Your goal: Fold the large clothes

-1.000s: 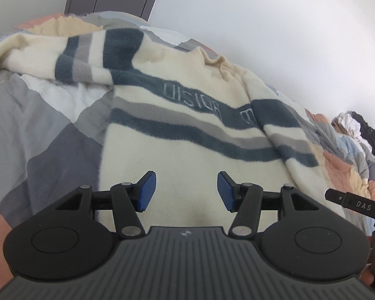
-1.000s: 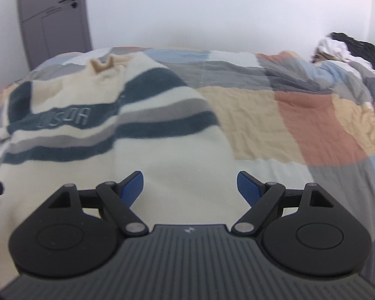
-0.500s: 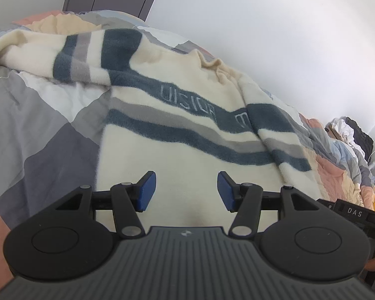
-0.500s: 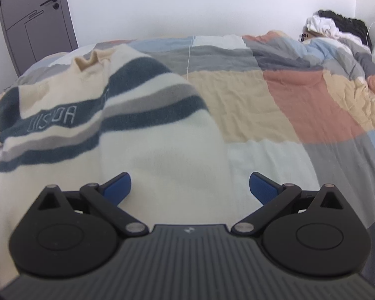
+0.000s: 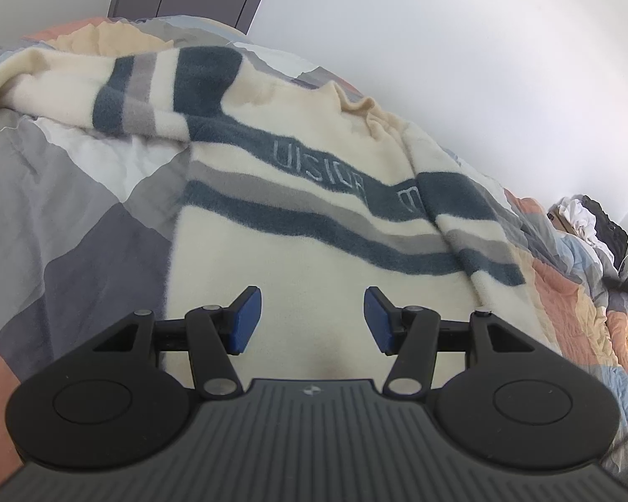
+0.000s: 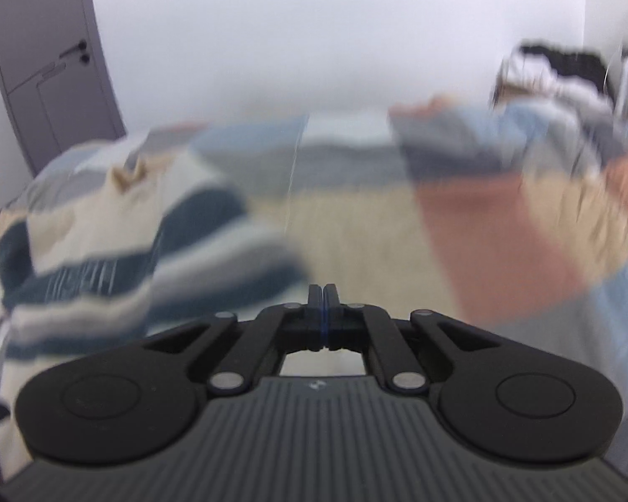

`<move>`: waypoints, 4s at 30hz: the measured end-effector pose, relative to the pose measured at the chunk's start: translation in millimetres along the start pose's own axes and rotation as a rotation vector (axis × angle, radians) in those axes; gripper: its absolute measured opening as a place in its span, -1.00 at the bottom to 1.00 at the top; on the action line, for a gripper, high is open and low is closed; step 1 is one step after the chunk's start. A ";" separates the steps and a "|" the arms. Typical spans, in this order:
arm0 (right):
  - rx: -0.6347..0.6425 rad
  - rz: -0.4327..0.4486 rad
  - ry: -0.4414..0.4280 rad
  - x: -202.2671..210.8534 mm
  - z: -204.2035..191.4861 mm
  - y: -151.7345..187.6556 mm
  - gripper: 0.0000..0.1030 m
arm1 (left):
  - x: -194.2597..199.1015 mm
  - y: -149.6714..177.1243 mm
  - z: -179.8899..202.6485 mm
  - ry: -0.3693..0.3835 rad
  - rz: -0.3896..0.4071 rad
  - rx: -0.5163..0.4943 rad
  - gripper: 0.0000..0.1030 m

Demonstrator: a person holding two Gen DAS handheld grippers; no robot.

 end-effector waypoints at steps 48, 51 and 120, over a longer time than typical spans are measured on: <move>0.130 -0.245 -0.019 23.8 -24.2 40.9 -0.76 | -2.0 4.8 0.1 0.027 -0.032 0.004 0.17; 0.072 -0.156 -0.027 16.9 -1.5 -24.3 -0.76 | -3.2 3.9 -1.0 0.019 -0.028 0.007 0.17; -0.088 -0.179 -0.195 11.4 -24.5 14.6 0.55 | 48.0 8.5 -35.5 0.018 -0.034 0.204 0.17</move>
Point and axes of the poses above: each gripper's, at about its wrist camera, not at the fingertips, and x roughly against the way its jaws point, z to its right, y to its underside, the point moved 7 cm from there along -x, roughly the way its jaws point, and after that the axes turned 3 degrees about -y, right-handed, at the moved point
